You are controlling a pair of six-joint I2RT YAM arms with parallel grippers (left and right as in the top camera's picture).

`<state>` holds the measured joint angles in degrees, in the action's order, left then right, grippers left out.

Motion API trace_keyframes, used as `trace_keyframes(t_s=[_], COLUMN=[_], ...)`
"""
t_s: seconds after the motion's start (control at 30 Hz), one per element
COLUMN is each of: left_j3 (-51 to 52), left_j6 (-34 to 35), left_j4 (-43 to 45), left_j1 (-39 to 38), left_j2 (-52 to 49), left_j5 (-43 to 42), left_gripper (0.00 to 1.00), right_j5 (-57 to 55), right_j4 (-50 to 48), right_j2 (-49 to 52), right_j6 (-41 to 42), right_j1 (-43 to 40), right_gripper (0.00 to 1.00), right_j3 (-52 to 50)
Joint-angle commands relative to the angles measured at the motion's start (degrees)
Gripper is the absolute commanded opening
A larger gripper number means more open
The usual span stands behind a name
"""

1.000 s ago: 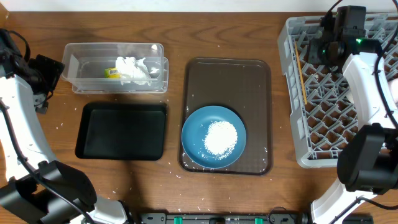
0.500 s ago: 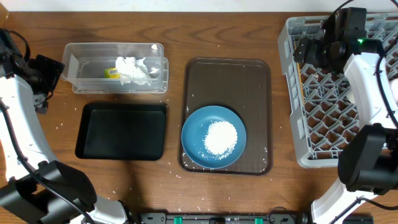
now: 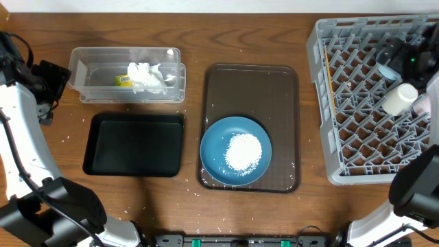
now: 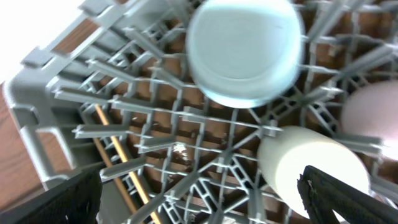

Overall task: Sort waste into correct bins and load items into the dishwasher rack
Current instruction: 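Carry the second chopstick into the rack and release it, then reach left gripper across to the blue plate of rice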

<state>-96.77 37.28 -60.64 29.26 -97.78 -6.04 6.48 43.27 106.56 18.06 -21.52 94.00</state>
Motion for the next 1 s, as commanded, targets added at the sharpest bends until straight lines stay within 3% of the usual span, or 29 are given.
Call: trace_keyframes(t_s=[0.0, 0.4, 0.5, 0.73, 0.87, 0.97], left_j3=[0.13, 0.13, 0.13, 0.13, 0.15, 0.22], left_j6=[-0.57, -0.52, -0.55, 0.35, 0.2, -6.86], left_j4=[-0.17, -0.22, -1.22, -1.4, -8.96, -9.84], left_j1=[0.09, 0.09, 0.09, 0.09, -0.46, -3.67], left_j2=[-0.33, -0.33, -0.33, -0.33, -0.33, -0.33], left_j5=[0.26, -0.44, -8.22, -10.56, -20.37, -22.43], left_gripper=[0.91, 0.91, 0.91, 0.91, 0.91, 0.91], right_j5=[-0.09, -0.09, -0.09, -0.09, -0.09, -0.09], right_j4=[0.24, 0.24, 0.24, 0.24, 0.24, 0.24], right_j2=[-1.6, -1.6, -1.6, -1.6, -1.6, -1.6], right_j6=[3.13, 3.13, 3.13, 3.13, 3.13, 3.13], right_j1=[-0.33, -0.26, -0.26, -0.26, -0.26, -0.26], right_gripper=[0.99, 0.99, 0.99, 0.99, 0.99, 0.99], right_j3=[0.0, 0.0, 0.0, 0.0, 0.0, 0.0])
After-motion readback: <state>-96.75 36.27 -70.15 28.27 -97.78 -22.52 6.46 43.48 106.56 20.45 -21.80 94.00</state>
